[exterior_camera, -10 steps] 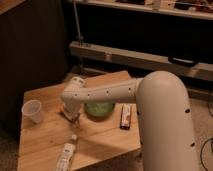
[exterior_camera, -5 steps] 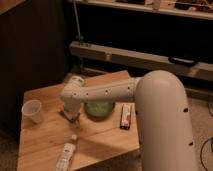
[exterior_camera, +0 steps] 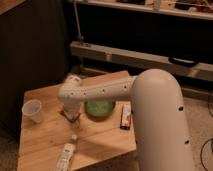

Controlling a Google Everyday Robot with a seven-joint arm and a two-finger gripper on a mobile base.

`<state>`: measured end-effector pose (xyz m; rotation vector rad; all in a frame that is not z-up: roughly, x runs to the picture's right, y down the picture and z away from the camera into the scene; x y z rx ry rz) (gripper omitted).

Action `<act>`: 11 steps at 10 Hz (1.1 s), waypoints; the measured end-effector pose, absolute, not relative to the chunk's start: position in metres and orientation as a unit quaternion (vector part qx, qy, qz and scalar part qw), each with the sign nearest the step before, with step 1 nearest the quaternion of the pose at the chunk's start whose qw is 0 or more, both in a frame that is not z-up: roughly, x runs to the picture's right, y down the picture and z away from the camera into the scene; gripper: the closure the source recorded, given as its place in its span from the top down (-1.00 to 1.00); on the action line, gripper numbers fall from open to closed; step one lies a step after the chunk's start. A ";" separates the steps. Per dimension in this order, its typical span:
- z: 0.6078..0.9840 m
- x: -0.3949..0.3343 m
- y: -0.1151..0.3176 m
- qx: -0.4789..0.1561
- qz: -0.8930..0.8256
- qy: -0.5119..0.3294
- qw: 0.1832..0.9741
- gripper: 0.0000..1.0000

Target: Place the pepper on the white sponge

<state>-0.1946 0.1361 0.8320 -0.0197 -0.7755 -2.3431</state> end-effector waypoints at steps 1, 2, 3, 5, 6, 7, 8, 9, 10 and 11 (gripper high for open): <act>0.834 -0.192 0.137 -0.007 -0.893 -0.303 0.333 0.59; 0.834 -0.191 0.137 -0.007 -0.892 -0.304 0.335 0.60; 0.834 -0.193 0.138 -0.005 -0.891 -0.307 0.334 0.60; 0.834 -0.193 0.139 0.000 -0.888 -0.314 0.337 0.60; 0.835 -0.192 0.139 0.002 -0.886 -0.317 0.338 0.60; 0.835 -0.194 0.140 0.004 -0.885 -0.320 0.339 0.60; 0.834 -0.194 0.139 0.006 -0.883 -0.321 0.343 0.60; 0.834 -0.192 0.138 0.011 -0.880 -0.322 0.350 0.60; 0.828 -0.189 0.133 0.031 -0.874 -0.319 0.366 0.60; 0.823 -0.189 0.129 0.047 -0.874 -0.312 0.371 0.60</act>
